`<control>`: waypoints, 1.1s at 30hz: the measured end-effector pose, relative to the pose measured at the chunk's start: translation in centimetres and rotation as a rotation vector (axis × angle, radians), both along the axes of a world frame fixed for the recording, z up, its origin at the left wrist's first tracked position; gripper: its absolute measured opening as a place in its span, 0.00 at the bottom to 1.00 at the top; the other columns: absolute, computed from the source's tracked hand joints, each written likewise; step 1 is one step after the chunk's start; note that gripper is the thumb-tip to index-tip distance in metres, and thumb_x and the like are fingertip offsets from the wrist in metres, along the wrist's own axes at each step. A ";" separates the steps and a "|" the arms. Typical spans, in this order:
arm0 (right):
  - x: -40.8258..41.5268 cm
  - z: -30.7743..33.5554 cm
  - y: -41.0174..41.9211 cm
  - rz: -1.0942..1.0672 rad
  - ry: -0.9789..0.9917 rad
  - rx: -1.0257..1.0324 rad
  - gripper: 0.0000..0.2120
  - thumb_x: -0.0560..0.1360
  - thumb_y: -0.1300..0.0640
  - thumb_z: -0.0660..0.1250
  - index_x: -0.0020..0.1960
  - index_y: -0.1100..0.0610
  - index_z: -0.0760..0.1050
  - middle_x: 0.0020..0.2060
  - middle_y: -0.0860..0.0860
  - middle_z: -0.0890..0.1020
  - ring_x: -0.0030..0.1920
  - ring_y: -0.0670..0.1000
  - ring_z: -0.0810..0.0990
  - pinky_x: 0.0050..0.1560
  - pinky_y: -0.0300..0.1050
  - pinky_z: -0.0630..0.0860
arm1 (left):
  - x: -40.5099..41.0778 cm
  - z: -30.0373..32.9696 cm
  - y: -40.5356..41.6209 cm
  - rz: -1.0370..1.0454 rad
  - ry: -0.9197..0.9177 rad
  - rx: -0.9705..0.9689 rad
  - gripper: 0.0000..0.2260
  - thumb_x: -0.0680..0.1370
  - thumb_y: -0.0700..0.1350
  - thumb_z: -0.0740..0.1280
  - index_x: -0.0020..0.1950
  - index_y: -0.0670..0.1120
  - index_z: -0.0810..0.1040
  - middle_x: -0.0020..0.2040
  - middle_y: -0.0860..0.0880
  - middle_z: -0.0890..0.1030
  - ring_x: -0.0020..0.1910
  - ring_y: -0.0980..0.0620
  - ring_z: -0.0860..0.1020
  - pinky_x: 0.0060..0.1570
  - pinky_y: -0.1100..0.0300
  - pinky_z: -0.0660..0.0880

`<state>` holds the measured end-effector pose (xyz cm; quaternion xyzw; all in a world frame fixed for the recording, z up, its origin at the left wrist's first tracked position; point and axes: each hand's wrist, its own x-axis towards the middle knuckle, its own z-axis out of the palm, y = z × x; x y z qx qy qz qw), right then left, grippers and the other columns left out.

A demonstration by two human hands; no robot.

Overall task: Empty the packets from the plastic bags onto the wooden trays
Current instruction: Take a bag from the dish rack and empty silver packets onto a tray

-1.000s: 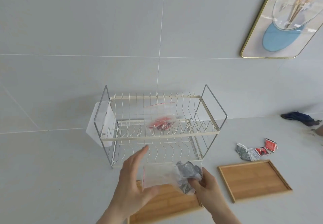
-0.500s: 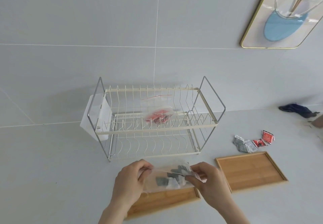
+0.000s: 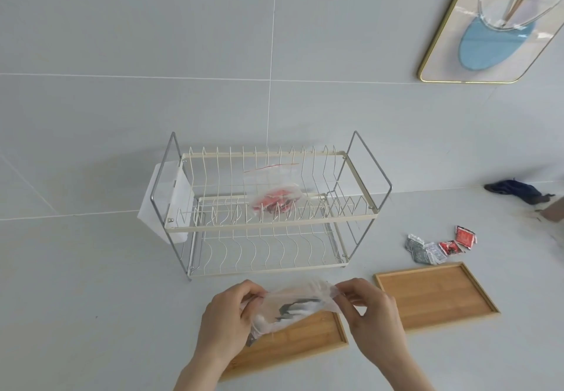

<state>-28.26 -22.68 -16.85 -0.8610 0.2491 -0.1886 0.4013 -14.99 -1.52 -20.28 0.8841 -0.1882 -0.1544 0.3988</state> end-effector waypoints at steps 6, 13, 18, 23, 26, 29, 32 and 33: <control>-0.3 2.0 -0.1 -0.007 -0.071 -0.018 0.10 0.72 0.64 0.77 0.41 0.49 0.84 0.36 0.42 0.86 0.39 0.44 0.86 0.45 0.40 0.80 | -0.3 0.2 -0.5 -0.027 -0.014 -0.013 0.06 0.79 0.48 0.69 0.47 0.59 0.82 0.44 0.70 0.84 0.47 0.71 0.80 0.50 0.64 0.79; -0.5 4.0 -0.5 -0.008 -0.104 -0.052 0.11 0.71 0.65 0.77 0.40 0.50 0.84 0.37 0.42 0.86 0.40 0.45 0.85 0.45 0.40 0.79 | -0.6 0.5 -1.4 -0.054 -0.016 -0.029 0.06 0.79 0.49 0.69 0.45 0.61 0.81 0.45 0.70 0.83 0.48 0.69 0.82 0.52 0.60 0.80; -0.7 4.7 -0.5 -0.012 -0.116 -0.079 0.10 0.70 0.65 0.78 0.40 0.51 0.84 0.36 0.43 0.86 0.40 0.45 0.85 0.44 0.37 0.78 | -0.8 1.1 -1.8 -0.072 -0.009 -0.076 0.08 0.79 0.48 0.70 0.43 0.61 0.80 0.44 0.69 0.84 0.47 0.67 0.83 0.52 0.62 0.80; -0.6 5.6 -0.6 -0.015 -0.148 -0.138 0.08 0.70 0.65 0.78 0.40 0.53 0.83 0.36 0.42 0.85 0.43 0.42 0.84 0.44 0.26 0.74 | -0.7 1.4 -2.0 -0.061 0.013 -0.102 0.07 0.79 0.46 0.70 0.45 0.60 0.81 0.44 0.68 0.85 0.48 0.69 0.82 0.51 0.66 0.77; -0.4 5.8 -0.9 -0.083 -0.175 -0.099 0.07 0.71 0.65 0.76 0.41 0.53 0.82 0.36 0.44 0.86 0.44 0.39 0.85 0.45 0.24 0.74 | -0.9 1.5 -2.0 -0.037 -0.002 -0.140 0.08 0.79 0.46 0.70 0.52 0.61 0.81 0.47 0.64 0.85 0.51 0.70 0.81 0.54 0.66 0.78; 0.0 5.9 -1.0 -0.104 -0.160 0.100 0.07 0.74 0.64 0.74 0.42 0.53 0.81 0.37 0.46 0.87 0.41 0.43 0.86 0.45 0.33 0.80 | -0.8 1.1 -1.4 0.026 0.123 -0.230 0.22 0.74 0.54 0.75 0.66 0.64 0.73 0.58 0.62 0.80 0.58 0.66 0.79 0.63 0.59 0.76; 0.5 5.8 0.0 -0.112 -0.179 0.434 0.03 0.78 0.64 0.70 0.45 0.59 0.80 0.37 0.56 0.88 0.39 0.54 0.87 0.45 0.49 0.84 | -1.5 1.6 -0.7 0.088 0.508 -0.449 0.46 0.64 0.62 0.77 0.77 0.64 0.58 0.68 0.60 0.71 0.67 0.58 0.73 0.67 0.57 0.67; 0.7 5.5 0.4 -0.122 -0.189 0.534 0.03 0.78 0.64 0.69 0.46 0.61 0.80 0.38 0.58 0.87 0.39 0.57 0.87 0.46 0.52 0.84 | -1.9 2.0 -0.5 0.102 0.623 -0.499 0.48 0.63 0.62 0.78 0.78 0.63 0.56 0.68 0.60 0.70 0.68 0.56 0.72 0.65 0.57 0.66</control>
